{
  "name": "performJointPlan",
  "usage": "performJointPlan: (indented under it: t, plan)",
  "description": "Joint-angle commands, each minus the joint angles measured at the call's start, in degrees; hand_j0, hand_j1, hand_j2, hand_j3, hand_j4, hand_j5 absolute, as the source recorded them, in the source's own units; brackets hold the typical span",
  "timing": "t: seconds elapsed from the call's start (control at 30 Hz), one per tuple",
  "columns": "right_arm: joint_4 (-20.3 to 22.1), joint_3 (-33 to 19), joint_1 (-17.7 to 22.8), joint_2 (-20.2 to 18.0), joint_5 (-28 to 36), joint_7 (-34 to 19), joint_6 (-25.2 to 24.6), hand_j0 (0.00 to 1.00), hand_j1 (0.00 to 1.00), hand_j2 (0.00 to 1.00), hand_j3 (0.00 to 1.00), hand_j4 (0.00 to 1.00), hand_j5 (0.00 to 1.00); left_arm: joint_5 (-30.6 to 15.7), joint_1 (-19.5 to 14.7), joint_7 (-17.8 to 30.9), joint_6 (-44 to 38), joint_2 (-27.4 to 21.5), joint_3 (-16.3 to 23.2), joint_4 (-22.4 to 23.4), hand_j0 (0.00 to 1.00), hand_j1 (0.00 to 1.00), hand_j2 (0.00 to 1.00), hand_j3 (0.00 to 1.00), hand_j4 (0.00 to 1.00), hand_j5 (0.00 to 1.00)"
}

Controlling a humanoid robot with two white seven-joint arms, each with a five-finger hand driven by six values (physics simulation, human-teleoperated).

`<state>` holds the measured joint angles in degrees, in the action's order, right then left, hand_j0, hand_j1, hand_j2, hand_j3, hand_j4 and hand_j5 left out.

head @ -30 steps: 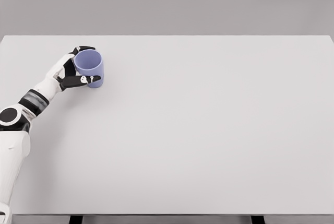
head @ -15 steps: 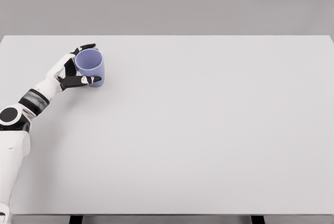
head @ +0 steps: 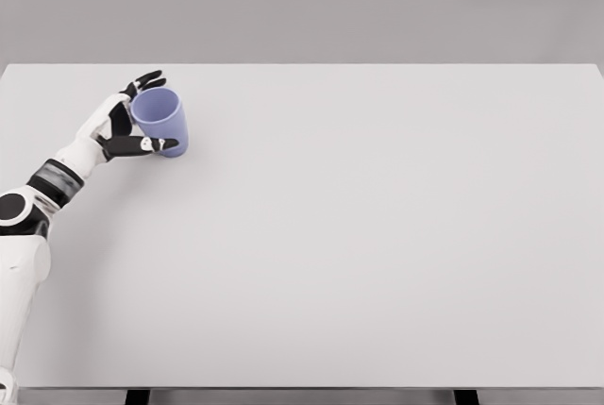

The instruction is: Flip the cup with left arm and place it on the table

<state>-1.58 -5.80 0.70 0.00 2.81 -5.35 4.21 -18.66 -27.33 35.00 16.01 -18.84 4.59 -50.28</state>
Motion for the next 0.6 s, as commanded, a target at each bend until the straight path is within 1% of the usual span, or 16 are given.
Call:
performJointPlan:
  t: [0.0,0.27,0.33,0.43,0.5,0.57]
  plan:
    - [0.00,0.00,0.00,0.00,0.00,-0.01,0.01,1.00,1.00,1.00,1.00,1.00,1.00,-0.41,0.00,0.00,-0.01,-0.14,-0.20,-0.08,1.00,1.00,1.00,1.00,1.00,1.00]
    - [0.00,0.00,0.00,0.00,0.00,-0.01,0.01,1.00,1.00,1.00,1.00,1.00,1.00,-0.50,0.00,0.00,-0.01,-0.40,-1.08,-0.17,1.00,1.00,1.00,1.00,1.00,1.00]
    - [0.00,0.00,0.00,0.00,0.00,-0.01,0.01,1.00,1.00,1.00,1.00,1.00,1.00,-0.41,0.44,0.00,-0.01,-0.67,-1.34,-1.58,1.00,1.00,1.00,1.00,1.00,1.00]
    - [0.00,0.00,0.00,0.00,0.00,-0.01,0.01,1.00,1.00,1.00,1.00,1.00,1.00,-0.50,0.53,0.00,-0.01,-0.76,-1.43,-2.11,1.00,1.00,1.00,1.00,1.00,1.00]
    - [0.00,0.00,0.00,0.00,0.00,-0.01,0.01,1.00,1.00,1.00,1.00,1.00,1.00,-0.58,0.53,0.00,-0.01,-1.63,-1.43,-2.28,1.00,1.00,1.00,1.00,1.00,1.00]
    - [0.00,0.00,0.00,0.00,0.00,-0.01,0.01,1.00,1.00,1.00,1.00,1.00,1.00,-0.58,1.23,0.00,-0.10,-2.34,-1.52,-2.80,1.00,1.00,1.00,1.00,1.00,1.00]
